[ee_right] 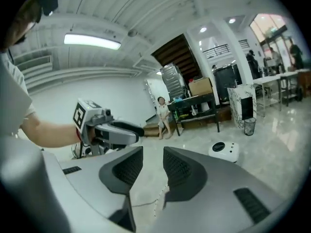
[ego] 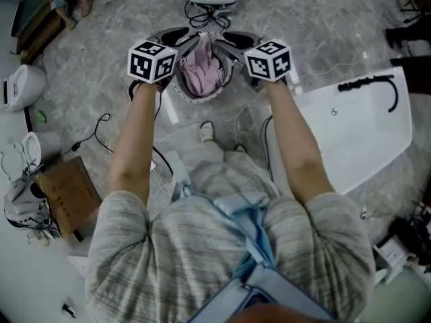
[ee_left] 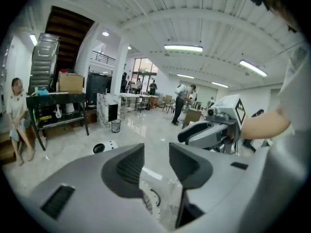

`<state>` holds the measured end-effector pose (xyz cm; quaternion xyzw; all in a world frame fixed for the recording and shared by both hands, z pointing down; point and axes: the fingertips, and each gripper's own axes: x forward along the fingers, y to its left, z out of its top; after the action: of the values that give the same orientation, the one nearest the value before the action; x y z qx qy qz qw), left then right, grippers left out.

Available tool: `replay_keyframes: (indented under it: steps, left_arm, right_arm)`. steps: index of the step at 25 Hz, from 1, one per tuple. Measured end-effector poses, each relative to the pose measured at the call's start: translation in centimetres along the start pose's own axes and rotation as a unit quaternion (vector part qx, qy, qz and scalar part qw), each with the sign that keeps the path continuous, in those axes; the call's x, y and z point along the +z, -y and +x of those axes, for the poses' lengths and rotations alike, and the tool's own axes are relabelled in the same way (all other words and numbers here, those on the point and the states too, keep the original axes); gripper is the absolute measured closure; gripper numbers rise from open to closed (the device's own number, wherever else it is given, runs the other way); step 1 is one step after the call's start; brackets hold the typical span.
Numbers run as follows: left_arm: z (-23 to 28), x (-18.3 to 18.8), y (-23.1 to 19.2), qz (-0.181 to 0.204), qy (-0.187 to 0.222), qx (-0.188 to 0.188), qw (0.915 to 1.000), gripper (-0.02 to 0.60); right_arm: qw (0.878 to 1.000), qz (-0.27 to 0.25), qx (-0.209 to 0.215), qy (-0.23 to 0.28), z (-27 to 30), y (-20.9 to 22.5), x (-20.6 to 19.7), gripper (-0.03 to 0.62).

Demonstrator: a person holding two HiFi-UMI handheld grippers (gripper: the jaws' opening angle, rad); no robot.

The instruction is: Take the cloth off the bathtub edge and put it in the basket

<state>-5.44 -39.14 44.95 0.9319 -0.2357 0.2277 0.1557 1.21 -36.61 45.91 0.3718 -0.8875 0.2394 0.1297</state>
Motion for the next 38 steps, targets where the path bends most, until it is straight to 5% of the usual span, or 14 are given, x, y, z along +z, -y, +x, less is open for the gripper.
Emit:
replay_keyframes:
  steps: [5, 10, 18, 19, 21, 38]
  left_arm:
    - [-1.3, 1.4, 3.0, -0.075, 0.088, -0.046, 0.9922, 0.425]
    - [-3.5, 2.8, 6.3, -0.096, 0.149, -0.075, 0.9813, 0.425]
    - [-5.2, 3.9, 11.6, -0.078, 0.196, -0.093, 0.9730, 0.541]
    - [-5.3, 4.0, 12.3, -0.076, 0.200, -0.095, 0.9721, 0.559]
    - [-5.4, 4.2, 13.7, -0.072, 0.205, -0.103, 0.9706, 0.563]
    - [-6.6, 2.5, 24.4, -0.052, 0.243, -0.146, 0.9575, 0.577]
  right_arm:
    - [0.996, 0.033, 0.041, 0.073, -3.7, -1.9, 0.8, 0.470]
    - [0.992, 0.017, 0.067, 0.103, -7.8, -4.3, 1.0, 0.471]
    - [0.989, -0.003, 0.055, 0.136, -12.7, -6.6, -0.2, 0.474]
    - [0.989, -0.005, 0.051, 0.139, -13.3, -6.8, -0.2, 0.527]
    - [0.987, -0.004, 0.048, 0.152, -14.6, -7.2, 0.0, 0.589]
    - [0.984, -0.053, 0.068, 0.157, -22.5, -11.8, -2.5, 0.590]
